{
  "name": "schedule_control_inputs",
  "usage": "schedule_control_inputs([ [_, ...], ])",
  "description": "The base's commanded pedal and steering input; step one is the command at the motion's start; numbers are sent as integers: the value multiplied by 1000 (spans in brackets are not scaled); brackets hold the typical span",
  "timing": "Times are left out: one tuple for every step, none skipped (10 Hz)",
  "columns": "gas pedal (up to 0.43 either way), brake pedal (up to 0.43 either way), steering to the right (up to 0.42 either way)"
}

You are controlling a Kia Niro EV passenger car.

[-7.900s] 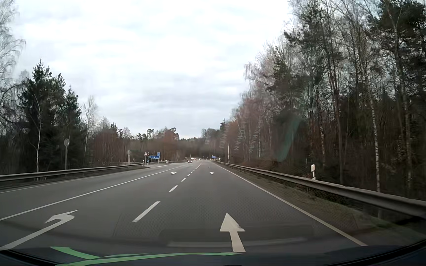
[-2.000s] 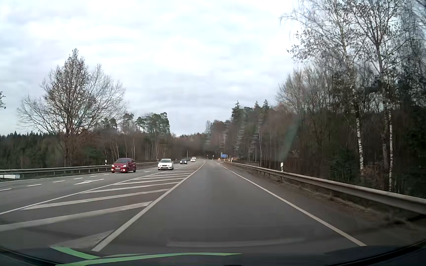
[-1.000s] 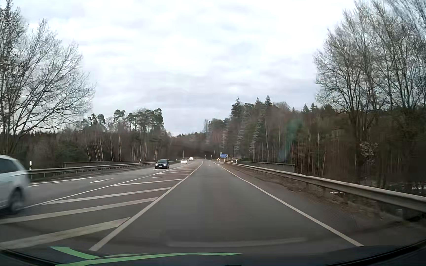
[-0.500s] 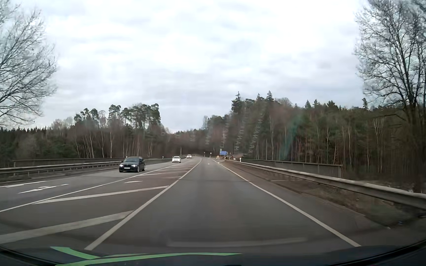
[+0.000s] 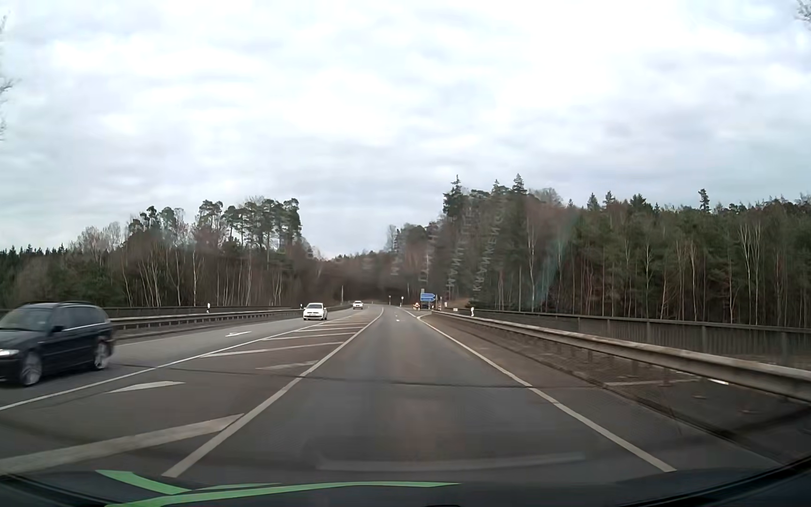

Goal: Follow the waypoints while adhering to traffic rules and regulations

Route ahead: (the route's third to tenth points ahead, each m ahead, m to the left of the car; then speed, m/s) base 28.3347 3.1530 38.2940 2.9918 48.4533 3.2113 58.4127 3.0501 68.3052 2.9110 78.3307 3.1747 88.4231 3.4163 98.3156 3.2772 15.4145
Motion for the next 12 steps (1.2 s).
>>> schedule_control_inputs([
  [169, 0, -2],
  [169, 0, -2],
  [169, 0, -2],
  [169, 0, -2],
  [169, 0, -2],
  [169, 0, -3],
  [169, 0, -2],
  [169, 0, -3],
  [169, 0, -3],
  [169, 0, -3],
  [169, 0, -1],
  [169, 0, 0],
])
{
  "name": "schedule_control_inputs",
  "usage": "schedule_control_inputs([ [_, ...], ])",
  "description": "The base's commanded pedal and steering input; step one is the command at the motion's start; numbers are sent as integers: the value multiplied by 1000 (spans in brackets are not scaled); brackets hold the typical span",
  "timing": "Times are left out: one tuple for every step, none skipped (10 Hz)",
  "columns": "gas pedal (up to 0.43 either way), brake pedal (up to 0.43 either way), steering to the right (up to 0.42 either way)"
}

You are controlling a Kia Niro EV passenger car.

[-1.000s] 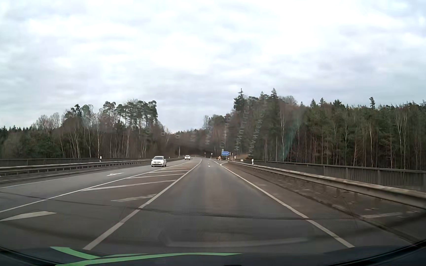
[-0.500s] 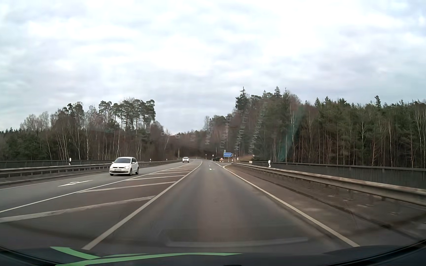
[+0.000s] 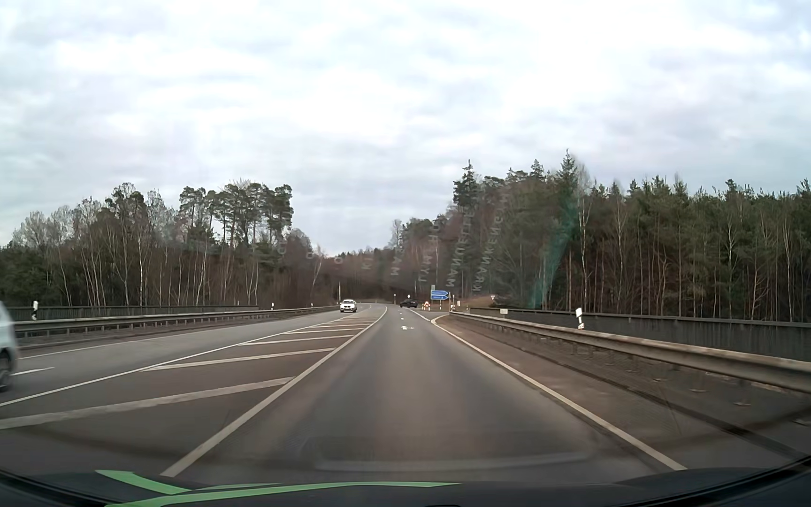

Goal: Follow the waypoints while adhering to traffic rules and regulations

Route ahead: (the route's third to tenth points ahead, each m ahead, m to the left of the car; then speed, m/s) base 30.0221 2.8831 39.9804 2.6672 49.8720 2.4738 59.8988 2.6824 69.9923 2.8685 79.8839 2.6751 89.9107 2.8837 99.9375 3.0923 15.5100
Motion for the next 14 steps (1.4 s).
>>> schedule_control_inputs([
  [169, 0, 0],
  [169, 0, 1],
  [169, 0, 1],
  [169, 0, 1],
  [169, 0, 0],
  [169, 0, 0],
  [169, 0, 0],
  [169, 0, 0],
  [169, 0, 0],
  [169, 0, 0],
  [169, 0, 0],
  [169, 0, 0],
  [169, 0, 0],
  [169, 0, 0],
])
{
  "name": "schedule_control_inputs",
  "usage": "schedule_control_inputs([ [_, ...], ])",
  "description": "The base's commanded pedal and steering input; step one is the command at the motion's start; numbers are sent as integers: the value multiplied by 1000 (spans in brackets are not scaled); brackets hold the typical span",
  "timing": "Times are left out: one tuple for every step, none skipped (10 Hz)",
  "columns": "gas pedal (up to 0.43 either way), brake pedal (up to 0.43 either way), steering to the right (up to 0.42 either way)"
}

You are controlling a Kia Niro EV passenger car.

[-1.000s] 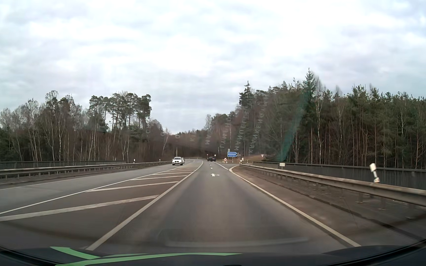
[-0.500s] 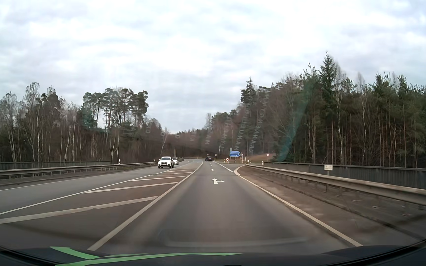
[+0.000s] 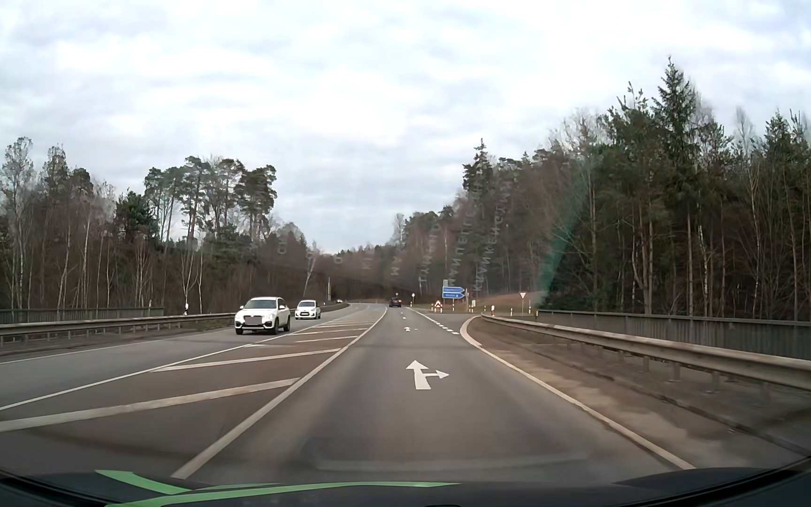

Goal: Follow the waypoints while adhering to traffic rules and regulations

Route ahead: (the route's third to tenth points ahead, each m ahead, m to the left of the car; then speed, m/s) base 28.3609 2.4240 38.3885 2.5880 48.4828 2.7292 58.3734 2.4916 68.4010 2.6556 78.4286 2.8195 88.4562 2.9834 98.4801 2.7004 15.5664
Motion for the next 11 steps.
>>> schedule_control_inputs([
  [169, 0, 0],
  [169, 0, 0],
  [169, 0, 0],
  [169, 0, 0],
  [169, 0, 0],
  [169, 0, 0],
  [169, 0, 0],
  [169, 0, 0],
  [169, 0, 0],
  [169, 0, 0],
  [169, 0, 0],
])
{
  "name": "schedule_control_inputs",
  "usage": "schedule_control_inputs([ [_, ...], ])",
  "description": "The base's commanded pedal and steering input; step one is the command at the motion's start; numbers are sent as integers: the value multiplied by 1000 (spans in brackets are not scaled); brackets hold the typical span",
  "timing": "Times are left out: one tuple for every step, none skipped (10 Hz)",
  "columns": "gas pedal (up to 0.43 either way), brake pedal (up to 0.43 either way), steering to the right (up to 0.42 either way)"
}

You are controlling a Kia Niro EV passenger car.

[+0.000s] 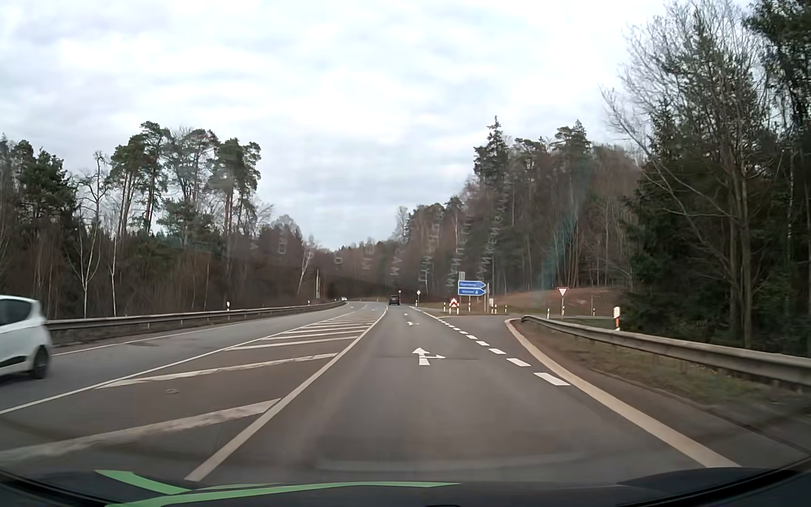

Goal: Follow the waypoints while adhering to traffic rules and regulations

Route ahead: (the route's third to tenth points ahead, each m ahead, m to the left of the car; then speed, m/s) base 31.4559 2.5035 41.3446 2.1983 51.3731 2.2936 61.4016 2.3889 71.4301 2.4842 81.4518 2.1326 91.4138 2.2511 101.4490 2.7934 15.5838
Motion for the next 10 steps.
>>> schedule_control_inputs([
  [169, 0, -2],
  [169, 0, 2],
  [177, 0, 4],
  [177, 0, 4],
  [177, 0, 4],
  [177, 0, 4],
  [177, 0, 4],
  [177, 0, 4],
  [177, 0, 3],
  [177, 0, 1],
])
